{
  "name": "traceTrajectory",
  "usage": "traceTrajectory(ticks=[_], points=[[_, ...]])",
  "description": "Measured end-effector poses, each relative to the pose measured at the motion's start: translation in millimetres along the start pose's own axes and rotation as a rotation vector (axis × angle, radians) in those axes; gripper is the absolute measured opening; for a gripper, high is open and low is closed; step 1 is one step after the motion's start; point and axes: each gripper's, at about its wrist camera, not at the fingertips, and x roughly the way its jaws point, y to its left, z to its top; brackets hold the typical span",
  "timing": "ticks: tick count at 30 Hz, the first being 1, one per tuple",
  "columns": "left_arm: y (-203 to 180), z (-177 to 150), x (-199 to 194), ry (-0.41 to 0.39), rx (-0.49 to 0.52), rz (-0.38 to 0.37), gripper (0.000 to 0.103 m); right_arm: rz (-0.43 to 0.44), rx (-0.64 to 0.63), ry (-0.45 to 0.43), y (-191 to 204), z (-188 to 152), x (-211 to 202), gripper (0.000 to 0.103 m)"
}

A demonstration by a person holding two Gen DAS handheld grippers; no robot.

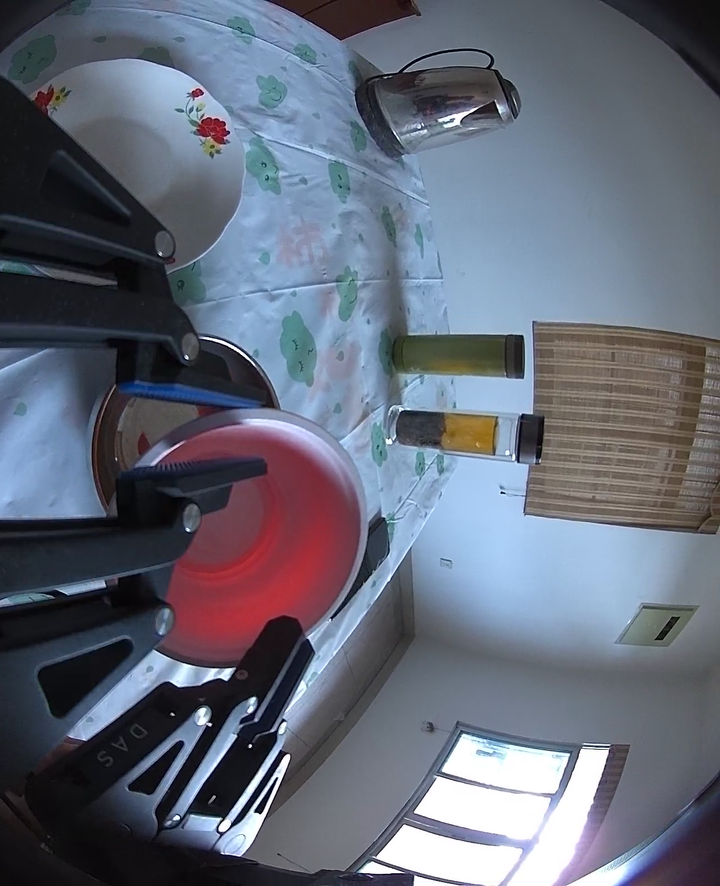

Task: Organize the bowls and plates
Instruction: 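Carry the pink bowl with both tools and lower it into the steel bowl, then press the pink bowl down inside the steel bowl with both tools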

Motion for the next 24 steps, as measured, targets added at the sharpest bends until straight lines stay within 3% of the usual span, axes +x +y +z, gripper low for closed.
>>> traceTrajectory(ticks=[12, 24], points=[[16.2, -3.8, 10.4, 0.028, -0.034, 0.023, 0.015, 0.023, 0.004, 0.062, 11.4, -6.8, 27.8, 0.012], [21.9, -12.1, 24.6, 0.062, -0.048, 0.034, 0.015, 0.030, 0.051, 0.045, 8.9, -12.7, 43.2, 0.012]])
